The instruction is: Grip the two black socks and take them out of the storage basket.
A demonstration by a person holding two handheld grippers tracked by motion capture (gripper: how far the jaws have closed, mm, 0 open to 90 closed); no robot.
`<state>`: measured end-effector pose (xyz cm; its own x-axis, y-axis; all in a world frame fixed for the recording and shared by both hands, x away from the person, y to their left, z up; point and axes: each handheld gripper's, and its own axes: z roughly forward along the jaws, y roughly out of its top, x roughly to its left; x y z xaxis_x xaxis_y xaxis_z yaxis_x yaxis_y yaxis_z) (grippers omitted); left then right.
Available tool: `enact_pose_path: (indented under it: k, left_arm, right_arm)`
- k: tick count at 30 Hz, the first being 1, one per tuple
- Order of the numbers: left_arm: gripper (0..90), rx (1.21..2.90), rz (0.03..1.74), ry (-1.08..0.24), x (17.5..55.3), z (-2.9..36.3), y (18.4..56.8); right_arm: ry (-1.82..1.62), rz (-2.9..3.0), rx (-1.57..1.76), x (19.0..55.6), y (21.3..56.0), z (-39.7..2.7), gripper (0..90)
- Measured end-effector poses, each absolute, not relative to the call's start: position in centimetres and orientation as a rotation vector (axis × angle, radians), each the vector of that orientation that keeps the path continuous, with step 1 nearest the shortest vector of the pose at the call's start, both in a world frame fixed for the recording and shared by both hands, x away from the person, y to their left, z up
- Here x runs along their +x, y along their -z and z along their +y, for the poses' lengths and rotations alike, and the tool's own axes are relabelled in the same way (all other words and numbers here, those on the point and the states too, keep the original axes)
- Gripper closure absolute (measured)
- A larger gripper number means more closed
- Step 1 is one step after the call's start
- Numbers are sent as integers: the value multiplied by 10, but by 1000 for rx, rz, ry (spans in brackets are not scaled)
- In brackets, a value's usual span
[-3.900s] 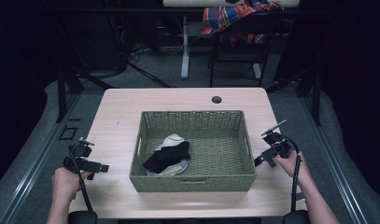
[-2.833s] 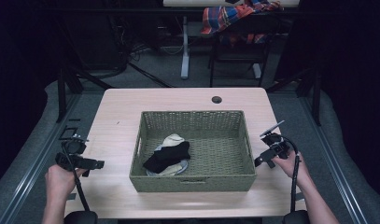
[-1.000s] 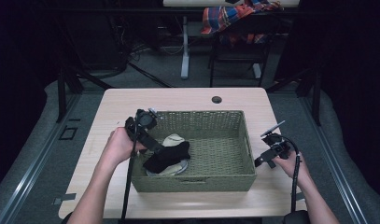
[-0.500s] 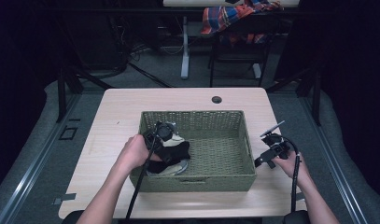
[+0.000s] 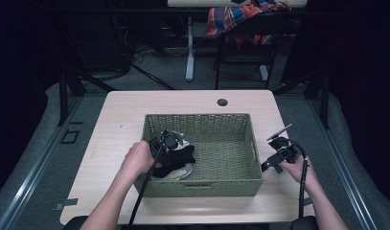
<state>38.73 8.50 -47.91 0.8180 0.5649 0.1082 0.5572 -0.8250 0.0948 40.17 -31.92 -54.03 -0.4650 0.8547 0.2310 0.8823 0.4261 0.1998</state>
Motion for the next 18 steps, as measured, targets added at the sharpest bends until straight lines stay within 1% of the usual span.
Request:
enact_pose_path:
  k: [2, 3, 5, 12, 18]
  left_arm:
    - [734, 2922, 914, -198, 388, 88, 477]
    - [756, 2906, 925, -189, 389, 91, 475]
    - [765, 2892, 937, -180, 389, 92, 474]
    - [769, 2827, 959, -155, 391, 101, 463]
    - [770, 2768, 978, -172, 389, 106, 451]
  right_arm:
    - [449, -2572, -1571, 402, 540, -319, 82]
    - [447, -2573, -1570, 402, 540, -319, 82]
    - [480, -2557, -1600, 400, 542, -318, 82]
    - [453, -2571, -1574, 402, 540, -319, 82]
    - [453, -2574, -1574, 401, 539, -319, 82]
